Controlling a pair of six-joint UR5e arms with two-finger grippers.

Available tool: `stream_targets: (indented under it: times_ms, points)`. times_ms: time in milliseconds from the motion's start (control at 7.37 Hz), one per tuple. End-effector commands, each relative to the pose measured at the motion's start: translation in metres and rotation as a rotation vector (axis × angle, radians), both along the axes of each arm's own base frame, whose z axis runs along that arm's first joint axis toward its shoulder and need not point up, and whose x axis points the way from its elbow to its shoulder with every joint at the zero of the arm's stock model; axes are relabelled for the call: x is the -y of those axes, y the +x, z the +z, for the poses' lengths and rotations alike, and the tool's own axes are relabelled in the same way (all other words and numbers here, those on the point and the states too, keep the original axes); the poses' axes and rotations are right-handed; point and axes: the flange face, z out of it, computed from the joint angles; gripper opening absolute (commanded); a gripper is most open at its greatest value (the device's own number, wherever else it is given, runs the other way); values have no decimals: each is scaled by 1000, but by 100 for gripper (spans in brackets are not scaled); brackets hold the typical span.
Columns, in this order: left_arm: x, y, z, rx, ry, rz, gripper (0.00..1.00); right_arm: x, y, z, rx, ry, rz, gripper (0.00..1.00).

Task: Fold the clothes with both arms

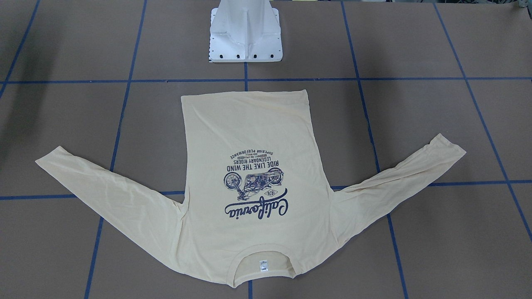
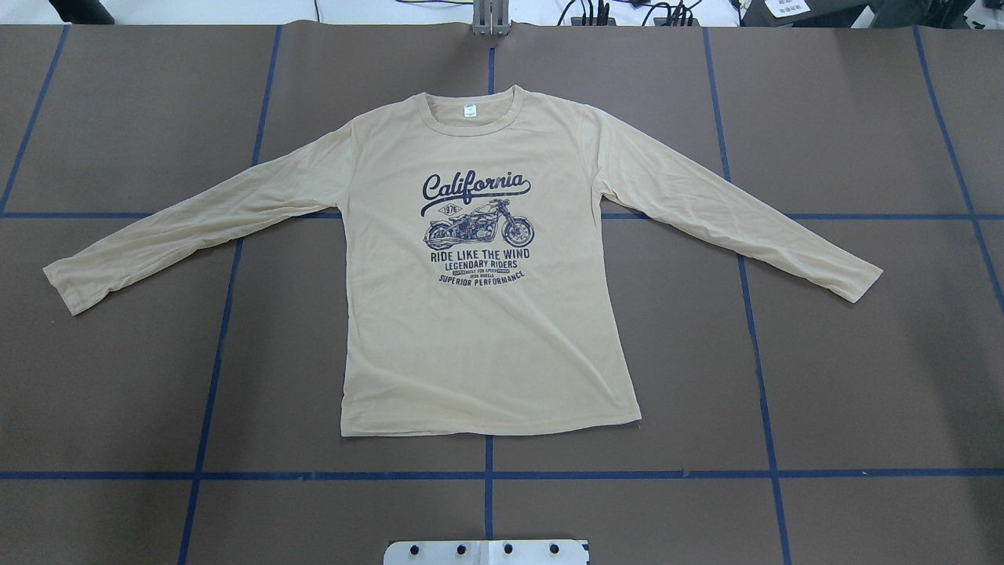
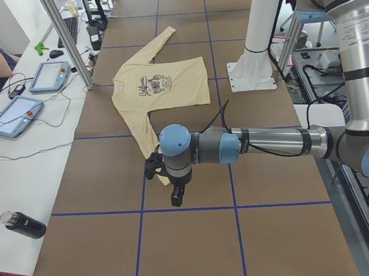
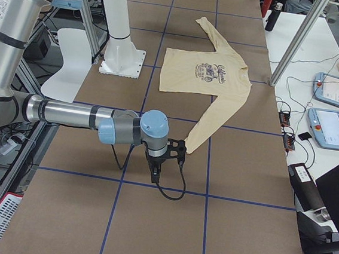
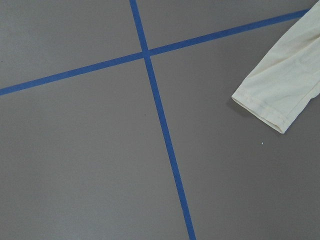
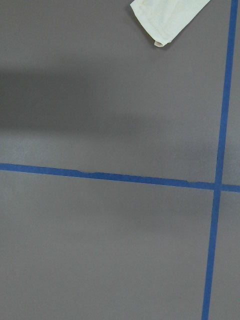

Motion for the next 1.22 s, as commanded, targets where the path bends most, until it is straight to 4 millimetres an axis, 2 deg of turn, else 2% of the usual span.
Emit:
stream_targets:
  times_ms: [0, 543, 814, 950, 1086]
  points:
    - [1, 0, 0, 2, 0, 0, 100, 0, 0, 0, 0, 0, 0, 100]
    - [6, 1, -15, 0, 40, 5, 100, 1, 0, -3, 5, 3, 3, 100]
    - [9, -7, -15, 99, 136, -7, 100, 3, -2, -24, 28, 40, -2, 100]
    - [13, -12, -14, 159, 196, -26, 100, 6, -2, -26, 28, 45, -2, 100]
    - [17, -9, -23, 110, 213, -33, 100, 5, -2, -19, 27, 25, -2, 100]
